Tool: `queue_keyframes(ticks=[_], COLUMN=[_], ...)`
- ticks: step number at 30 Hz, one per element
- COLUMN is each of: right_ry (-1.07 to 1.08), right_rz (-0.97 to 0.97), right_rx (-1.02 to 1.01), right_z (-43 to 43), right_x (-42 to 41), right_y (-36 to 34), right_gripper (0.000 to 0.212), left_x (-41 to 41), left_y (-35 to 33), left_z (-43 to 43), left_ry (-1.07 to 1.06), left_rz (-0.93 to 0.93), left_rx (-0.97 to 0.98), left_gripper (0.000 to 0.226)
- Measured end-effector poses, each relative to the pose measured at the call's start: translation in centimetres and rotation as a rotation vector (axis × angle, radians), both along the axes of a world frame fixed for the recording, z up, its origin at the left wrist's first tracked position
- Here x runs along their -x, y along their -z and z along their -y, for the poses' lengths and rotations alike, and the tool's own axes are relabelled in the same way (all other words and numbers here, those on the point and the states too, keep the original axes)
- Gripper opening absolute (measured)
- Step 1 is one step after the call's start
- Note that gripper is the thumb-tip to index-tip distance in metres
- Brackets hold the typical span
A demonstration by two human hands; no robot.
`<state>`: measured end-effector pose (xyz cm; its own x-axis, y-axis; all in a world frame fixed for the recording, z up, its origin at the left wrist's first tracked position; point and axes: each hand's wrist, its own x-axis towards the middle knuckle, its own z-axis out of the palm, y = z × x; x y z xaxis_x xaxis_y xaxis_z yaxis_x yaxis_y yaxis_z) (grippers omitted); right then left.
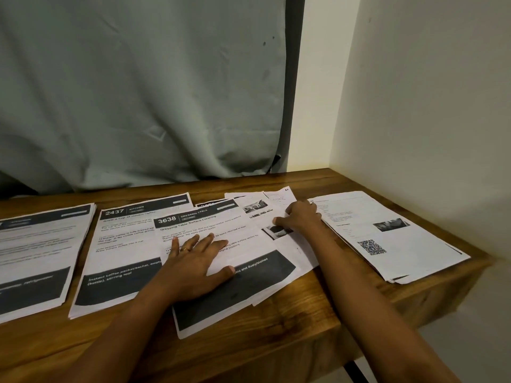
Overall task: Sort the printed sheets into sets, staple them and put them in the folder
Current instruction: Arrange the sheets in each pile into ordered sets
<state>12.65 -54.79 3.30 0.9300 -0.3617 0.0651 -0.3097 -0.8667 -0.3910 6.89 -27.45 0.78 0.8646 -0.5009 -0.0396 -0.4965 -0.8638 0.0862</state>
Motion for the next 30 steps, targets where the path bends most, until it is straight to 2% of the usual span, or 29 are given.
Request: queue_keyframes(ticks=[6, 11, 18, 24, 26, 30], right_ry=[0.009, -0.007, -0.096, -0.087, -0.075, -0.067], right_rz=[0.075, 0.111, 0.179, 0.159, 0.144, 0.145], right_rx=[-0.074, -0.090, -0.114, -0.175, -0.218, -0.304], right_z=[-0.2, -0.7, -1.3, -1.4, -1.2, -0.9], right_x=[1.2, 1.9, 2.6, 2.8, 3.0, 3.1], right_y=[0.1, 0.1, 0.2, -0.1, -0.2, -0.2], right_gripper=[0.048, 0.053, 0.057, 0.053, 0.050, 0.044], left_x=[0.0, 0.2, -0.1, -0.2, -0.1, -0.1], left_y=[-0.1, -0.4, -0.5, -0.2, -0.5, -1.0], left_z=[0.0, 0.0, -0.1, 0.3, 0.3, -0.7], left_ry=[-0.009, -0.008, 0.039, 0.103, 0.069, -0.175], left_rz=[-0.009, 0.013, 0.025, -0.015, 0.028, 0.139], left_rx=[-0.032, -0.042, 0.025, 0.120, 0.139, 0.115], left_gripper=[0.130, 0.128, 0.121, 0.115, 0.116, 0.130])
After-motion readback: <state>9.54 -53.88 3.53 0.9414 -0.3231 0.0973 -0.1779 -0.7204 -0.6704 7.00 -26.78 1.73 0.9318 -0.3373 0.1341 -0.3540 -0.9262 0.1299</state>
